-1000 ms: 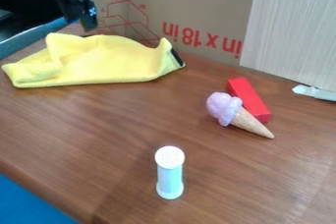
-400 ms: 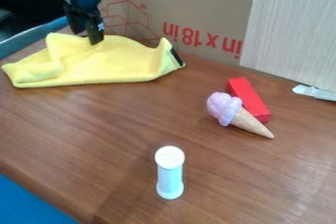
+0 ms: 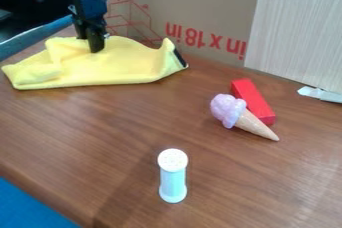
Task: Unfold the cloth top left to the bottom right
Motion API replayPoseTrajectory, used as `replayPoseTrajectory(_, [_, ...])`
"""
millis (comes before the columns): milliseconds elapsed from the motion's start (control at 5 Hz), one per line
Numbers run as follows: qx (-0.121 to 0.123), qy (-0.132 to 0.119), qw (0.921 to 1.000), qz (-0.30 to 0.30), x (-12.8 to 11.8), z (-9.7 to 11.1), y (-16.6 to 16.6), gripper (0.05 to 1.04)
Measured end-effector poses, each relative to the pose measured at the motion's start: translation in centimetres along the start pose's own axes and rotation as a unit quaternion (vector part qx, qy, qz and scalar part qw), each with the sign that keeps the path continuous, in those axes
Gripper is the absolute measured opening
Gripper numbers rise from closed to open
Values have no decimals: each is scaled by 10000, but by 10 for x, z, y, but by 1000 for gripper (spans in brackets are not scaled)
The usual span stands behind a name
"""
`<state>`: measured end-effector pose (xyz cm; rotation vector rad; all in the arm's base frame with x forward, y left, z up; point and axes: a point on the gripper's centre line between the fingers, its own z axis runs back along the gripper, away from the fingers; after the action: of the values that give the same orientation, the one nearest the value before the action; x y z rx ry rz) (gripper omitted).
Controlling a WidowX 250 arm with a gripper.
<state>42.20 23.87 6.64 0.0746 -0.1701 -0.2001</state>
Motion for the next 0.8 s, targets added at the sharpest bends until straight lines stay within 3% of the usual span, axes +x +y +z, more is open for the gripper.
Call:
replayPoseTrajectory(200, [1,-52,10000,-45,2,3,2,179])
replayPoseTrajectory(400, [-153,-97,9998,-56,-1,2,0,82])
replayPoseTrajectory(600, [-240,-266,9992,-201,-15,17,-7,70])
replayPoseTrajectory(800, [-82,-579,9967,-569,-32,41,-25,70])
